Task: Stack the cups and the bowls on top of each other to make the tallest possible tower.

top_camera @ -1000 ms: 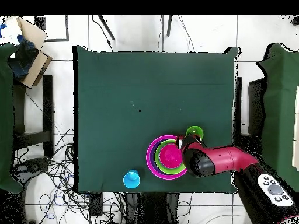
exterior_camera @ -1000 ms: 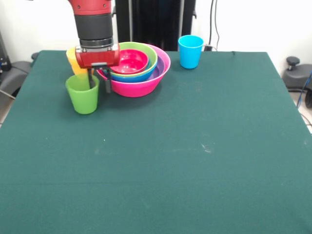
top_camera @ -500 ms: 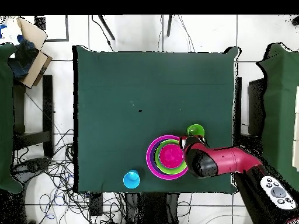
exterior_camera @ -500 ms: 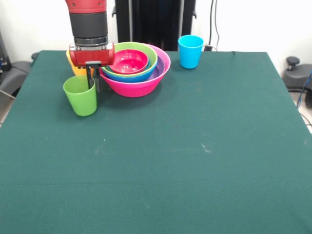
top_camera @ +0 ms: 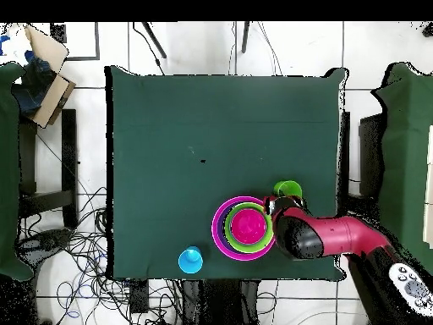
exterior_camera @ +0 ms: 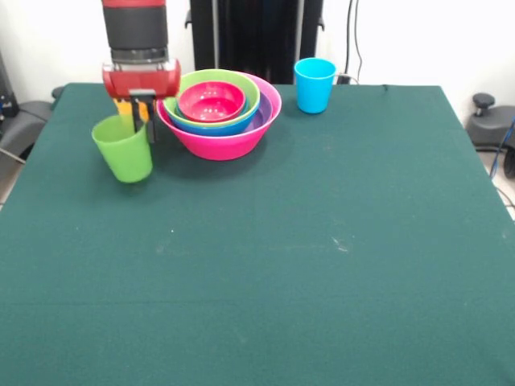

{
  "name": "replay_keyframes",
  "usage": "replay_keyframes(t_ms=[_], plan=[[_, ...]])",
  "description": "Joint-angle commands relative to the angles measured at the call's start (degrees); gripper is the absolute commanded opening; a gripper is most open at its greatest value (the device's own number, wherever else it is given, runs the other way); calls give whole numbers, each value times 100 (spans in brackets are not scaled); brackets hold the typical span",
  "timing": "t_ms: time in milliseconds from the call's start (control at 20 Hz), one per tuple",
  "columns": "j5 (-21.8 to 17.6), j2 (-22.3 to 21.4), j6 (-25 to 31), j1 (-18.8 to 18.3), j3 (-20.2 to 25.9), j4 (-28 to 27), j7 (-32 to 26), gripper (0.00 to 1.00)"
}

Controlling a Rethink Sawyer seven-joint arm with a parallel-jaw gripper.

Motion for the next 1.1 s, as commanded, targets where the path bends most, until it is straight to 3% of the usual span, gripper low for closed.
replay_keyframes(t_ms=[50,250,550,800,1100], plan=[[1072,-1687,1378,-191,922,789,-666,0],[1757,-2428,2047,-143,1126,916,-944,0],[2164,-2902,2498,18,1218,922,-956,0],[2058,-3062,2270,224,1145,1135,-591,0],[1551,-2961,1484,624,734,1532,116,0]])
